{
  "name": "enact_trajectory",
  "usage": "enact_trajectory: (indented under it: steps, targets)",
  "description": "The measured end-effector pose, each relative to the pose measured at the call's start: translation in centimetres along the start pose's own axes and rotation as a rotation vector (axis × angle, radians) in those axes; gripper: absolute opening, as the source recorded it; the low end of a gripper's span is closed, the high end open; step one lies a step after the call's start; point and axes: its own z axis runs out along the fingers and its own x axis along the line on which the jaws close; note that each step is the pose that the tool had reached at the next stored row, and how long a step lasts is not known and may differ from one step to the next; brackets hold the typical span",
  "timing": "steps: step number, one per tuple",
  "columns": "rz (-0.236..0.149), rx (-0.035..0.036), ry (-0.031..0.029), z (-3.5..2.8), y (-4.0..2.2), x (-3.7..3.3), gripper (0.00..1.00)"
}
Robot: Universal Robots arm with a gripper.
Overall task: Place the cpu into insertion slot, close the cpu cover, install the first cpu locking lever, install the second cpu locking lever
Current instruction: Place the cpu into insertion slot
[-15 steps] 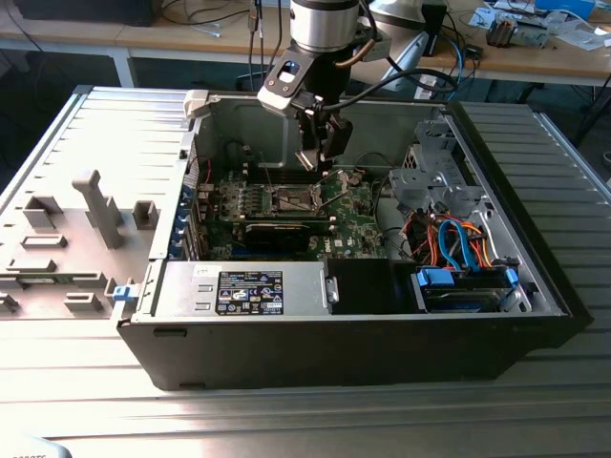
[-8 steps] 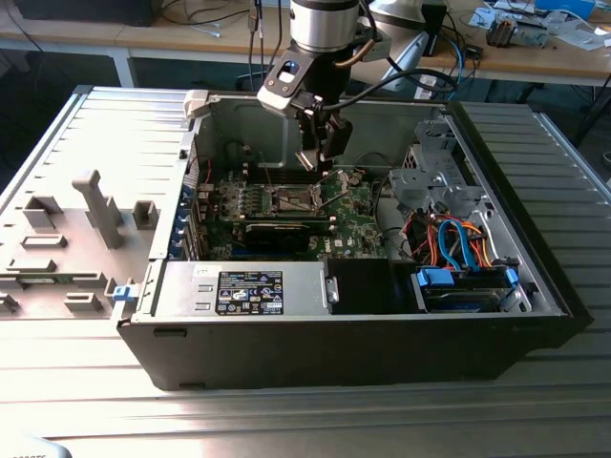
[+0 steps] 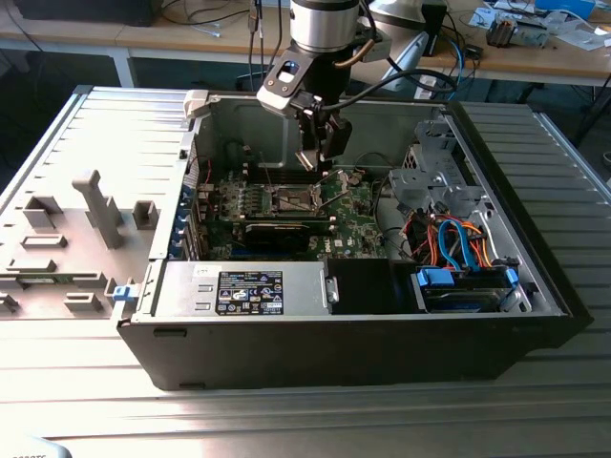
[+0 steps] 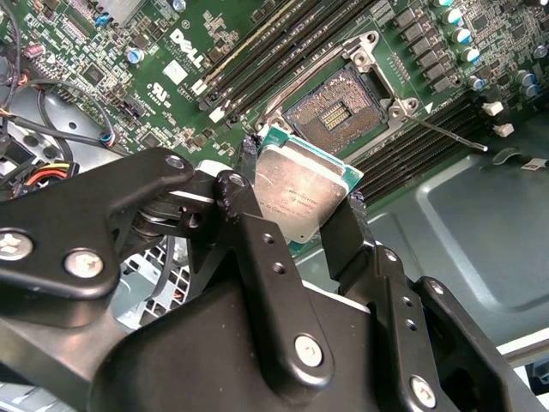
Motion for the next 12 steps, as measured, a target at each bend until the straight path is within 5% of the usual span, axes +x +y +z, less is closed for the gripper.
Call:
enact_trajectory:
  steps: [12]
  targets:
    - [0.025,0.0003,-0.0011,0.05,0.00,0.00,0.54]
